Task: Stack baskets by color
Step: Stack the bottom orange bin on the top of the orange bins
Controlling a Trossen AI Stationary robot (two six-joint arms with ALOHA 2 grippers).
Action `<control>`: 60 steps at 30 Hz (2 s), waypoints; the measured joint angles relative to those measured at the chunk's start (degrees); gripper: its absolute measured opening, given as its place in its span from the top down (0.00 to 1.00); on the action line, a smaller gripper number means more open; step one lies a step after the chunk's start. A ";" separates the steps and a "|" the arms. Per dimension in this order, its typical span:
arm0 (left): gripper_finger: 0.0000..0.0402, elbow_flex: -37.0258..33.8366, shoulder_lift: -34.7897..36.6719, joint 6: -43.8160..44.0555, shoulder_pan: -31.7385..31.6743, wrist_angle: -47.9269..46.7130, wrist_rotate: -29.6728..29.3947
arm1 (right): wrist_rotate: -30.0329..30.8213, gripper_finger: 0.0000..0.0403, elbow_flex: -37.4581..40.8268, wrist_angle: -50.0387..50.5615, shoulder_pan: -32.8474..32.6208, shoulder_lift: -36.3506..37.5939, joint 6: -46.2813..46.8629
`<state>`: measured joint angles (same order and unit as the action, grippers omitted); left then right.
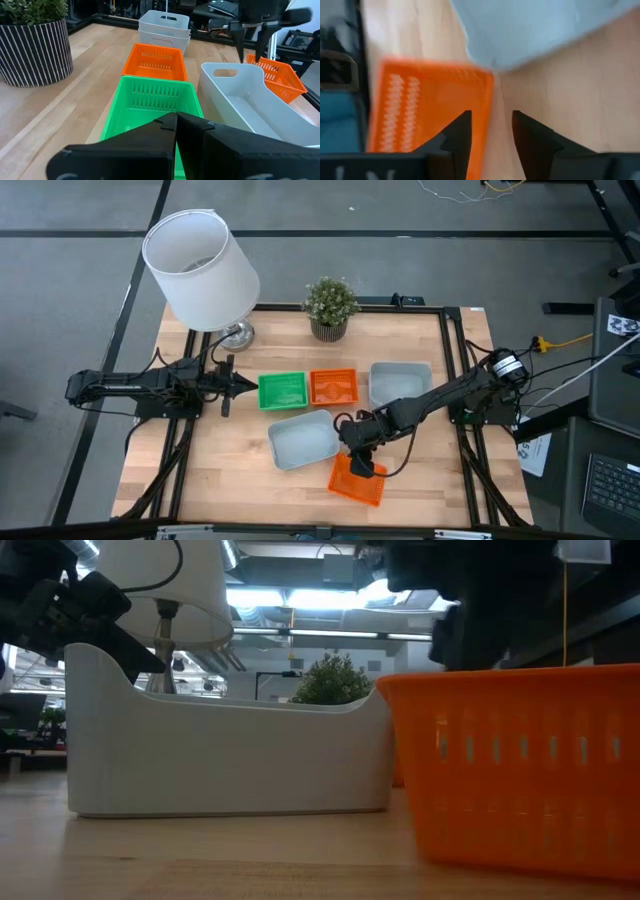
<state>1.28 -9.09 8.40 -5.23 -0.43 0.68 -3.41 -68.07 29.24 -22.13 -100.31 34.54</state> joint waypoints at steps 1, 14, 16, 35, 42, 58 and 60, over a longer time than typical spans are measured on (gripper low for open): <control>1.00 0.00 0.01 0.00 0.00 0.00 0.01 | 0.64 0.65 0.00 1.70 -0.31 -0.04 -0.17; 1.00 0.00 -0.01 0.00 0.00 -0.04 -0.01 | 3.37 0.66 0.04 3.62 -1.75 -0.85 4.33; 1.00 -0.02 -0.01 0.01 0.00 0.00 0.01 | 3.59 0.66 0.04 1.87 -2.33 -0.85 4.22; 1.00 0.00 -0.01 0.01 0.00 -0.01 0.00 | 6.94 0.66 0.09 2.49 -5.84 -3.52 8.57; 1.00 0.00 -0.01 0.00 0.00 -0.02 -0.01 | 6.65 0.67 0.09 2.16 -5.88 -7.35 8.95; 1.00 0.00 -0.01 0.02 0.00 -0.02 -0.01 | -1.36 1.00 -9.79 20.42 -5.90 -1.16 9.53; 1.00 0.00 -0.01 0.01 0.00 -0.02 0.01 | 1.77 1.00 -14.19 26.83 -5.69 -0.73 6.42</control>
<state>1.28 -9.10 8.41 -5.23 -0.45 0.68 -1.64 -82.27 56.06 -27.81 -101.04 40.97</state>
